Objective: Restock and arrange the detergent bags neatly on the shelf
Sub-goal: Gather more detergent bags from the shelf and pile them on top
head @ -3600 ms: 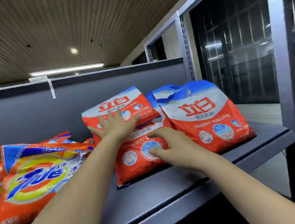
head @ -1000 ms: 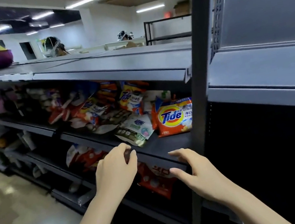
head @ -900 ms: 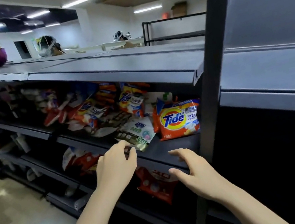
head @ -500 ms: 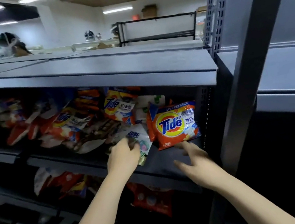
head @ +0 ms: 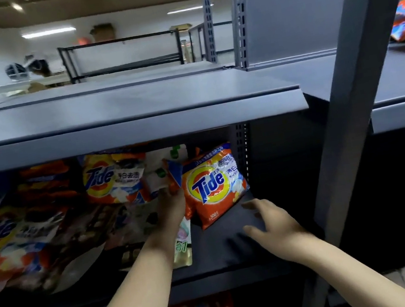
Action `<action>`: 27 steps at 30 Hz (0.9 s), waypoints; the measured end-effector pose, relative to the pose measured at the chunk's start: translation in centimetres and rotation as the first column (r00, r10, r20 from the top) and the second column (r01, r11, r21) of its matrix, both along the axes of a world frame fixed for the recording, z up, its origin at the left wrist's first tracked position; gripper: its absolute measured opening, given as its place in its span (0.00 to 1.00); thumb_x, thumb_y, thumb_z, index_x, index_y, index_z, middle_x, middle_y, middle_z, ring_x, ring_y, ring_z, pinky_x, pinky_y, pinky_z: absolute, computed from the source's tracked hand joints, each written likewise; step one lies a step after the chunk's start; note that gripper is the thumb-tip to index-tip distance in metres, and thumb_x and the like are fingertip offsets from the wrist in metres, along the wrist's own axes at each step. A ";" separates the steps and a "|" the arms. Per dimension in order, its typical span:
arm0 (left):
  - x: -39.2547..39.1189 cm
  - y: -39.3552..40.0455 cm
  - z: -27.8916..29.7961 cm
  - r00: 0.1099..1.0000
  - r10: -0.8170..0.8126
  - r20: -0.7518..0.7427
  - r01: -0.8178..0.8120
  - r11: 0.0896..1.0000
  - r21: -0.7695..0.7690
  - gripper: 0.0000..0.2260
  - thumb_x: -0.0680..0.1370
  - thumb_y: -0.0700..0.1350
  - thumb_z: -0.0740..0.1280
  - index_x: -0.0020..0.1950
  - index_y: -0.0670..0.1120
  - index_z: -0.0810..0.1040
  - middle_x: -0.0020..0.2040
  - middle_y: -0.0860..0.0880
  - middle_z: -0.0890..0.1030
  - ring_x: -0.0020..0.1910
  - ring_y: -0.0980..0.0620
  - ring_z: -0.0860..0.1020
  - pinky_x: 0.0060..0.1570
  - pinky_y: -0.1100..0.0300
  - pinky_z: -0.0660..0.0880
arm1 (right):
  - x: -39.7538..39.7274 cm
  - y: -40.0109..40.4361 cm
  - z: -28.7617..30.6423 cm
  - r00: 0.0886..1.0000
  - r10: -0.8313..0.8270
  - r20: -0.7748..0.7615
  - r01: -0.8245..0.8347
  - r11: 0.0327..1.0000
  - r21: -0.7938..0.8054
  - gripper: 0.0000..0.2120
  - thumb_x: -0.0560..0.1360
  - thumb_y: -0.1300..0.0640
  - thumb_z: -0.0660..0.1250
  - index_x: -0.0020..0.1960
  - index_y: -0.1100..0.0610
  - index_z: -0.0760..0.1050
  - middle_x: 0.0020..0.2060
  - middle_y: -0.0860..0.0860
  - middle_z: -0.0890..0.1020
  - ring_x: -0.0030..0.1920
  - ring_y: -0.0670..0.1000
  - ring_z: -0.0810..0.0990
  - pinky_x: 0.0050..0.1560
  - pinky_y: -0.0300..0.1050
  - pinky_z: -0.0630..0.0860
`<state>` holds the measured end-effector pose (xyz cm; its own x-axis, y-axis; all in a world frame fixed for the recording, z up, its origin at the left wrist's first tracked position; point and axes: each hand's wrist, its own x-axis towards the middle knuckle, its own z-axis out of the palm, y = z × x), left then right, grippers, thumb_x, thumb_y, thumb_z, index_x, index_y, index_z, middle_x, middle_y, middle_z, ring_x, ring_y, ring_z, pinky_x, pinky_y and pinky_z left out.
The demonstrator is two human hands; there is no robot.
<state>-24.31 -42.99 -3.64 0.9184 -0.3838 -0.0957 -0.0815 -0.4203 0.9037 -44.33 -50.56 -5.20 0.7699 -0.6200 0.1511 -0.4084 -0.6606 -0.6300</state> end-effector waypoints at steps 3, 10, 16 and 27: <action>1.2 -1.3 0.1 0.997 0.037 -0.066 -0.037 0.999 -0.005 0.27 0.79 0.56 0.62 0.69 0.37 0.68 0.64 0.39 0.74 0.59 0.41 0.74 0.51 0.55 0.69 | 0.6 -0.4 -0.3 0.999 -0.043 -0.010 0.043 0.999 -0.032 0.22 0.76 0.50 0.65 0.69 0.50 0.66 0.64 0.46 0.71 0.64 0.47 0.71 0.62 0.40 0.69; 2.8 -2.4 -0.4 0.997 -0.044 0.069 0.043 0.999 0.020 0.18 0.81 0.49 0.60 0.65 0.39 0.73 0.62 0.38 0.76 0.60 0.40 0.74 0.52 0.55 0.68 | 2.3 -1.5 -0.7 0.986 -0.166 0.019 0.166 0.985 -0.035 0.21 0.75 0.52 0.67 0.66 0.52 0.69 0.61 0.49 0.75 0.62 0.50 0.74 0.59 0.41 0.70; 2.8 -1.3 -0.3 0.990 -0.138 -0.032 0.132 0.981 -0.140 0.15 0.79 0.47 0.63 0.65 0.44 0.72 0.61 0.41 0.76 0.57 0.41 0.76 0.58 0.48 0.74 | 4.8 -2.1 -0.1 0.965 -0.262 0.016 0.262 0.965 0.009 0.20 0.75 0.51 0.67 0.64 0.54 0.69 0.59 0.51 0.75 0.59 0.51 0.75 0.50 0.40 0.70; 6.0 4.7 -1.0 0.915 -0.124 -0.384 0.031 0.970 -0.240 0.16 0.71 0.43 0.72 0.56 0.40 0.77 0.52 0.37 0.80 0.49 0.39 0.78 0.55 0.43 0.75 | 7.6 -2.3 -0.9 0.960 -0.281 0.021 0.245 0.870 0.427 0.49 0.62 0.38 0.76 0.74 0.57 0.59 0.67 0.53 0.74 0.64 0.55 0.75 0.63 0.53 0.73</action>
<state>-18.29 -38.31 -4.64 0.7901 -0.5063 -0.3456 0.2756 -0.2102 0.9380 -36.69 -52.84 -6.06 0.5659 -0.8169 -0.1117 -0.4668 -0.2057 -0.8601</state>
